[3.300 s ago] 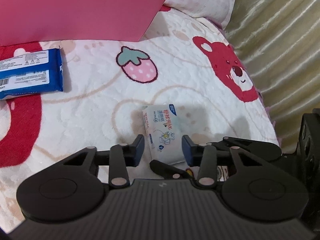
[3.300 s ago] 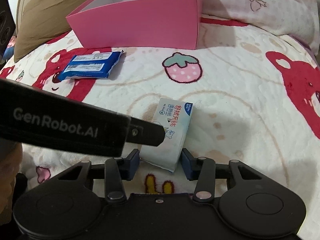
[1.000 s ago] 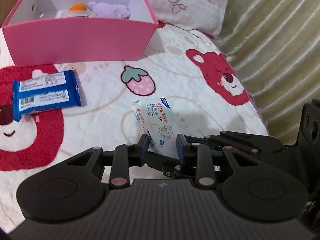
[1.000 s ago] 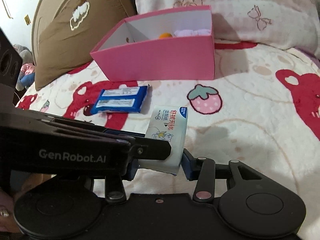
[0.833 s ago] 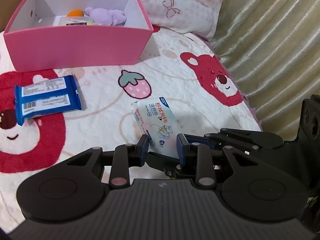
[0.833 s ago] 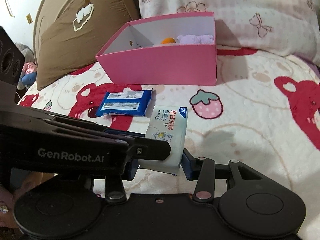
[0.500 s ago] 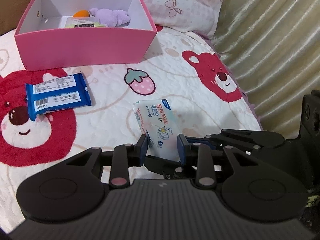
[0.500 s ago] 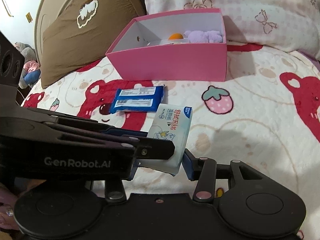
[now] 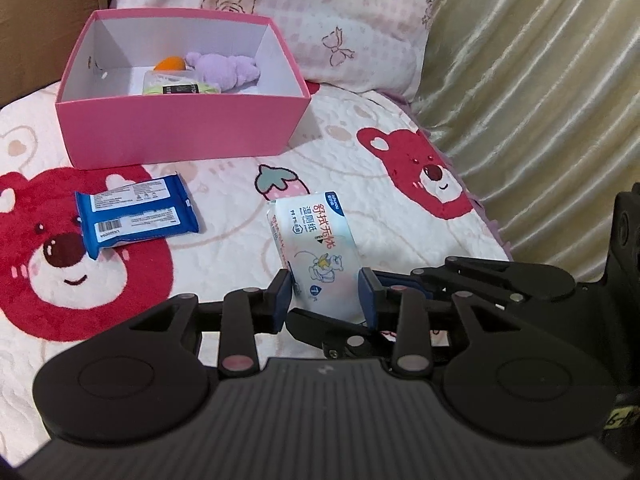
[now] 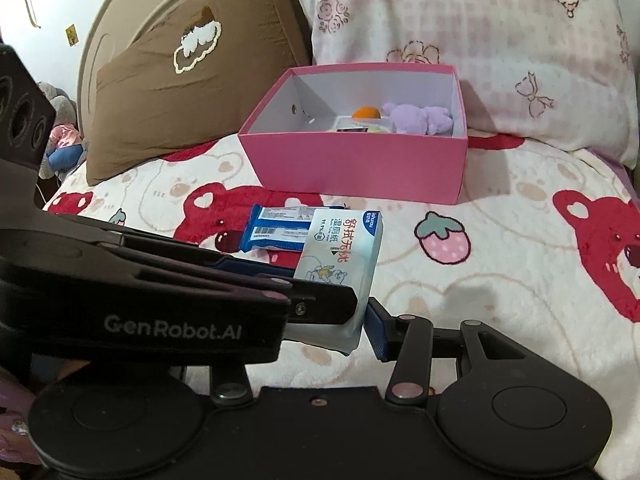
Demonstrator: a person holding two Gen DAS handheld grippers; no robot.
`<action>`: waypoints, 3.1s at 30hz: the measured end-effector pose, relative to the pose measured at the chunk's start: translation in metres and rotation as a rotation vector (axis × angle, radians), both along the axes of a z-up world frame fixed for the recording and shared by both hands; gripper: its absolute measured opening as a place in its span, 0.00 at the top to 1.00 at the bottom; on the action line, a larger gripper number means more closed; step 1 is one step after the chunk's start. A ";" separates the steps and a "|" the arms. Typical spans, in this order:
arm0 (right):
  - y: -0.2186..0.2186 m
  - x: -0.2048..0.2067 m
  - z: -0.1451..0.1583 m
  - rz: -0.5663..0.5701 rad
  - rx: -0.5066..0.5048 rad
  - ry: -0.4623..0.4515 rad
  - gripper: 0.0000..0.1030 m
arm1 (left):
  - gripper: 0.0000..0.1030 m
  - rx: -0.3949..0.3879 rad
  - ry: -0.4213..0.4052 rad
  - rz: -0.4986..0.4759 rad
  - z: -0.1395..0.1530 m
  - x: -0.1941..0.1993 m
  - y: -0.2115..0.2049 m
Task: Organize objects
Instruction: 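Lift the tissue pack with the right tool and carry it to the pink box, then lower the tissue pack into the pink box beside the plush toy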
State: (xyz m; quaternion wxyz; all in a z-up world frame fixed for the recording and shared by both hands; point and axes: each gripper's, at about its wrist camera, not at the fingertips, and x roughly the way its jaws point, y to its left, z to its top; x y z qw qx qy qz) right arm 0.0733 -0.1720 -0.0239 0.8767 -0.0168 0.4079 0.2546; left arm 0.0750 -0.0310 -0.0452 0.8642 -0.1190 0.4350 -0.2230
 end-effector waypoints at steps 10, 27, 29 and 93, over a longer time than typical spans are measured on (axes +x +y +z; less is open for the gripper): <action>0.022 -0.002 0.017 0.021 -0.025 -0.047 0.51 | 0.68 0.002 -0.023 0.011 0.021 0.000 0.020; 0.055 0.028 0.054 0.060 0.028 -0.092 0.52 | 0.67 -0.002 -0.042 0.044 0.061 0.040 0.061; 0.059 0.038 0.056 0.064 0.025 -0.106 0.52 | 0.67 -0.011 -0.040 0.051 0.060 0.053 0.065; 0.123 0.322 -0.046 -0.055 -0.047 0.123 0.59 | 0.66 -0.097 0.139 0.322 -0.055 0.322 0.107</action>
